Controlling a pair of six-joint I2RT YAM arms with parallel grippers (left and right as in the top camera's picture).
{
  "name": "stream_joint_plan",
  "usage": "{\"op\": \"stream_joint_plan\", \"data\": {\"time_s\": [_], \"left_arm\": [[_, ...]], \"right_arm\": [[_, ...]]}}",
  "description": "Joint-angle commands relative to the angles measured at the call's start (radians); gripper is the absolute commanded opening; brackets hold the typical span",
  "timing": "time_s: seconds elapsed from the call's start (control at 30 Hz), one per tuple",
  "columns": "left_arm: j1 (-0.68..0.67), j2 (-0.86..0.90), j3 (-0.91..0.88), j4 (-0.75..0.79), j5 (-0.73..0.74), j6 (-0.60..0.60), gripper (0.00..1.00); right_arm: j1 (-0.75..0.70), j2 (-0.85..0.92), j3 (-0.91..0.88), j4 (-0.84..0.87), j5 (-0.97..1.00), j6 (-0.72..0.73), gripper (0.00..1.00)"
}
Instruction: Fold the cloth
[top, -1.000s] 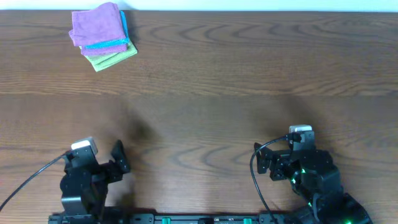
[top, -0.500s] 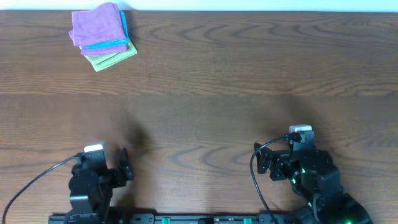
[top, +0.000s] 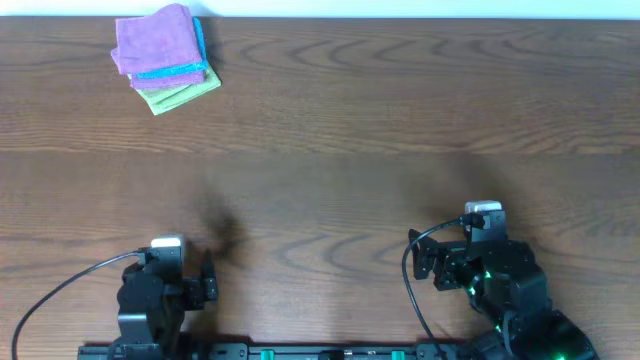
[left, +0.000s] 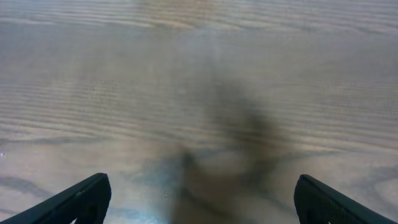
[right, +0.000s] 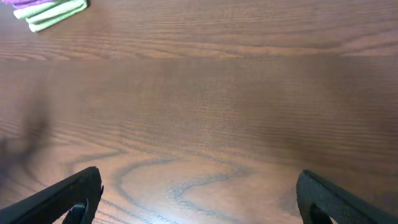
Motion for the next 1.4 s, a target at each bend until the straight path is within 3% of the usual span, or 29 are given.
{"op": "stream_joint_plan", "data": {"time_s": [0.0,1.37], "left_arm": [[-0.005,-0.040,-0.032,-0.006,0.009,0.021,0.95],[-0.006,-0.040,-0.129,0.000,0.007,0.021,0.95]], "right_arm": [[-0.009,-0.005,-0.004,0.000,0.010,0.009,0.99],[-0.009,-0.005,-0.004,0.000,0.010,0.009,0.99]]}}
